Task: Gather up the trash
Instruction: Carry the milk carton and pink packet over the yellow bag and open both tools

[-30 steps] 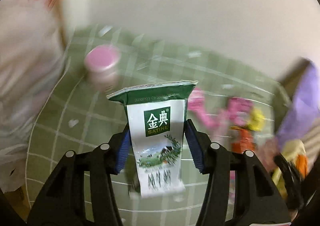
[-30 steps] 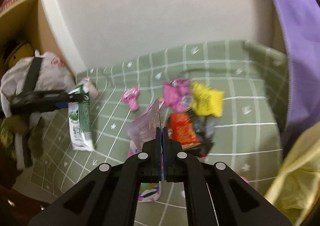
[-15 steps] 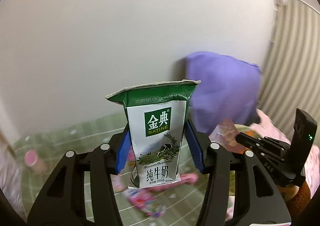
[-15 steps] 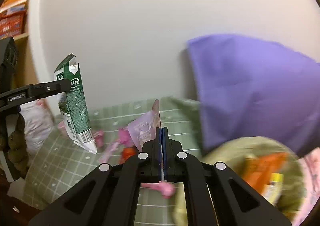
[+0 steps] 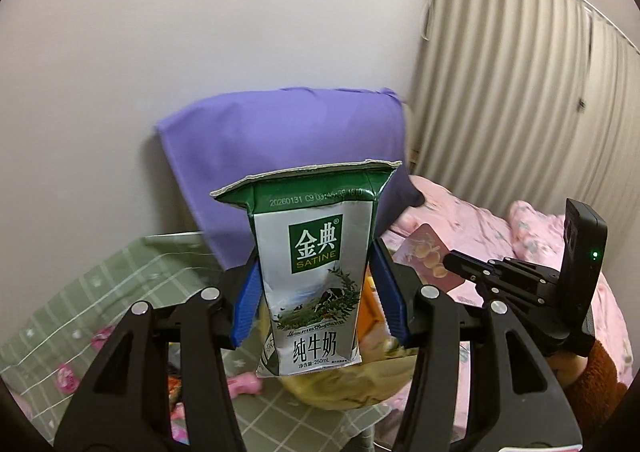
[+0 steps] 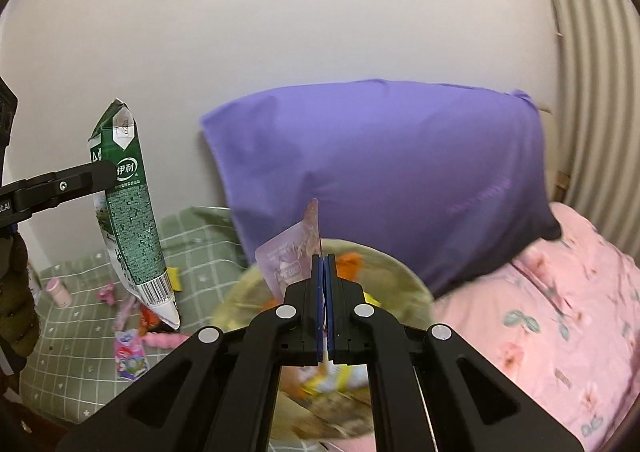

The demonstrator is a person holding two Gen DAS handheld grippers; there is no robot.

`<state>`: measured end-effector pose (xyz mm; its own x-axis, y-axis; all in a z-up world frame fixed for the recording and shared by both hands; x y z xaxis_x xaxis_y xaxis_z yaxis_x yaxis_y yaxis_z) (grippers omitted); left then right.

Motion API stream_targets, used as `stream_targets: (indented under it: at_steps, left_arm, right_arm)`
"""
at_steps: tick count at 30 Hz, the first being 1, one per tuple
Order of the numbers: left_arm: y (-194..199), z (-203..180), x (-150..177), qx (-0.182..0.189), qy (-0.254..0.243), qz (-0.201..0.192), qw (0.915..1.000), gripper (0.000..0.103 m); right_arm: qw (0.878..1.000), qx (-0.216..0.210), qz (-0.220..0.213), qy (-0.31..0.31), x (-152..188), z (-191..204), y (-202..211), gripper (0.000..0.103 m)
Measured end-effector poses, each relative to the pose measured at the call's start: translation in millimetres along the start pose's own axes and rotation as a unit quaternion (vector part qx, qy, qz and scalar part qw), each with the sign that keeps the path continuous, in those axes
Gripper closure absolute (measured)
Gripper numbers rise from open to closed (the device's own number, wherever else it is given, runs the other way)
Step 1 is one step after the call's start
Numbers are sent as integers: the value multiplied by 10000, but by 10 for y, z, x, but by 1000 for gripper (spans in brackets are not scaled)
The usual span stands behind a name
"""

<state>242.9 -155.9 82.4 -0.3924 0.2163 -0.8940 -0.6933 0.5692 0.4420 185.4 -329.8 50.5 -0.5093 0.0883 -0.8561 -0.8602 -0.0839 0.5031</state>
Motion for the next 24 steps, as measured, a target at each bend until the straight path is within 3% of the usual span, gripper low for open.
stream_targets:
  at_steps: [7, 10, 13, 18, 21, 24]
  left_arm:
    - [-239, -238, -66, 404, -104, 74, 9991, 54]
    - [-387, -234, -152, 760, 98, -15, 9971, 54]
    - [-743, -226, -153, 1130, 253, 388, 9925, 54]
    - [-1469, -193, 253, 797, 42, 1324, 9880, 54]
    - [-1657, -247, 469, 680, -266, 1477, 9863, 54]
    - [-1788, -274, 539, 744, -145, 1621, 9839, 55]
  right_arm:
    - [9995, 249, 34, -185, 92, -220, 70, 99]
    - [9994, 295, 72, -185, 59, -285, -10, 99]
    - [9993, 307, 172, -157, 55, -340, -178, 99]
    - [9985, 239, 483, -114, 156, -416, -503, 99]
    - [9977, 115, 672, -66, 295, -428, -673, 99]
    - [9965, 174, 815, 23, 376, -418, -778, 99]
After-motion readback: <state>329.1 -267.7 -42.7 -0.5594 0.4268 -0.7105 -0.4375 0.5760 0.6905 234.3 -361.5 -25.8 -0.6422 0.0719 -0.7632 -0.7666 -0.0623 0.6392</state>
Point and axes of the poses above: each gripper's, at about its wrist camera, not at the fingertips, and y roughly against the way its jaws point, z to its left, x to its underside, the point moved 3 cm from there along -y, roughly the way its jaws point, and after that the axes turned 7 degrees about -x, right-handed, at the moved point
